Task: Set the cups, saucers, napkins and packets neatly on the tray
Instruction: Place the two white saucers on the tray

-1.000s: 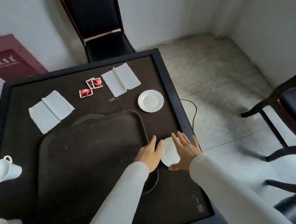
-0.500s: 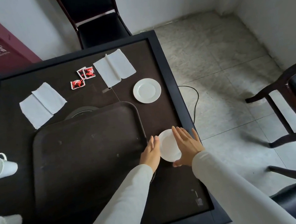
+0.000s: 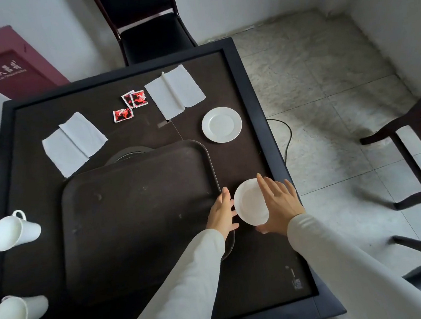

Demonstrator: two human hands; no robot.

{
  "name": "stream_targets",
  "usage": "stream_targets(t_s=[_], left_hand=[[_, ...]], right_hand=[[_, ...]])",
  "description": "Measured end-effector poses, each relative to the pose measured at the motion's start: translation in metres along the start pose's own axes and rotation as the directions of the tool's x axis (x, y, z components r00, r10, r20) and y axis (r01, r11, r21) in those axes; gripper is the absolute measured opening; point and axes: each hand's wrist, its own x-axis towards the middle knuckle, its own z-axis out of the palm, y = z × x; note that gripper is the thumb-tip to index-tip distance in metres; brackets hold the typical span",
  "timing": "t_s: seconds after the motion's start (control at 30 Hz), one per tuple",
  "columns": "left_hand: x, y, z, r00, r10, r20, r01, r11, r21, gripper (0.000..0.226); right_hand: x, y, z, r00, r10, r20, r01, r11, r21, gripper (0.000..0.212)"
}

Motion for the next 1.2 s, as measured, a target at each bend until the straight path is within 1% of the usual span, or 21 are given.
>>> stream_targets(t_s=[0.17, 0.47, 0.93, 1.2], left_hand=[[-0.003, 0.002, -0.021, 1.000, 0.007, 0.012, -0.006, 0.998, -0.061, 0.063], [-0.019, 0.015, -0.086, 0.995, 0.104, 0.006, -0.101, 0.980, -0.172, 0.063], [-0.027, 0.004, -0.241, 0.992, 0.071, -0.105, -0.108, 0.912, -0.396, 0.059], [-0.013, -0.009, -0.306, 0.974, 0.031, -0.223, -0.130, 0.885, -0.446, 0.055]], right_hand=[[-0.003, -0.014, -0.012, 0.999, -0.014, -0.040, 0.014, 1.000, 0.005, 0.141], [0.015, -0.076, -0.037, 0.996, -0.062, -0.072, 0.058, 0.996, -0.062, 0.143], [0.080, -0.233, -0.022, 0.984, -0.180, -0.008, 0.177, 0.976, -0.127, 0.142], [0.114, -0.314, -0.001, 0.972, -0.222, 0.070, 0.230, 0.962, -0.148, 0.144]])
